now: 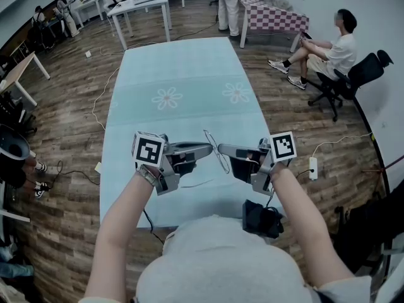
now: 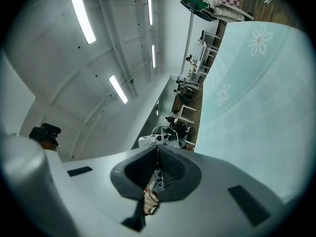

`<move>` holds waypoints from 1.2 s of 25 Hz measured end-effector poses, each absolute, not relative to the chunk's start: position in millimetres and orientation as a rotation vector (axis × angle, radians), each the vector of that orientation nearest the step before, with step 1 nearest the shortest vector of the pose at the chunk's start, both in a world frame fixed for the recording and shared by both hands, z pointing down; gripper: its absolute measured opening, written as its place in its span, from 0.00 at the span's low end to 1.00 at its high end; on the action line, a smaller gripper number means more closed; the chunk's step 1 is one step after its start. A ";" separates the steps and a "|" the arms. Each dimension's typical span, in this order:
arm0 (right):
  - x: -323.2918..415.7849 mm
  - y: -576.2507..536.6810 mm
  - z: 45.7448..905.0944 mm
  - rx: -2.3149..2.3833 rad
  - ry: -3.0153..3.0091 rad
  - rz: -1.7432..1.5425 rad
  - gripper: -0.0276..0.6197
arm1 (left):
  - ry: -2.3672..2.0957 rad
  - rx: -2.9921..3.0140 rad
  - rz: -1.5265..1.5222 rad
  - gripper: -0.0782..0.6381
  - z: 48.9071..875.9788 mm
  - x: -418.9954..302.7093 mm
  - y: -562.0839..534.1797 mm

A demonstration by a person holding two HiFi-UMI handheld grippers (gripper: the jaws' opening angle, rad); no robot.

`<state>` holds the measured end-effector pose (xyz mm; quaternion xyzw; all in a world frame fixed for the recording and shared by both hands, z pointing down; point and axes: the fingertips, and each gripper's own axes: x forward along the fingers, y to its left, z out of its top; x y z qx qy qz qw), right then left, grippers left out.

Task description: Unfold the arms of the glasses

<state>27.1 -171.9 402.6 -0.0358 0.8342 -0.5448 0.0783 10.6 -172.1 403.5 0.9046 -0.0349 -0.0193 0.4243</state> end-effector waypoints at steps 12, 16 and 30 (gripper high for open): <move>29.7 -171.8 404.2 -0.107 2.514 -1.625 0.06 | -0.070 2.243 -0.056 0.13 404.0 6.4 -167.7; 29.5 -170.1 405.1 -0.106 2.527 -1.625 0.06 | -0.060 2.254 -0.031 0.13 404.8 1.6 -164.2; 32.8 -170.5 413.3 -0.110 2.553 -1.654 0.06 | -0.098 2.304 0.077 0.13 413.2 -6.0 -163.2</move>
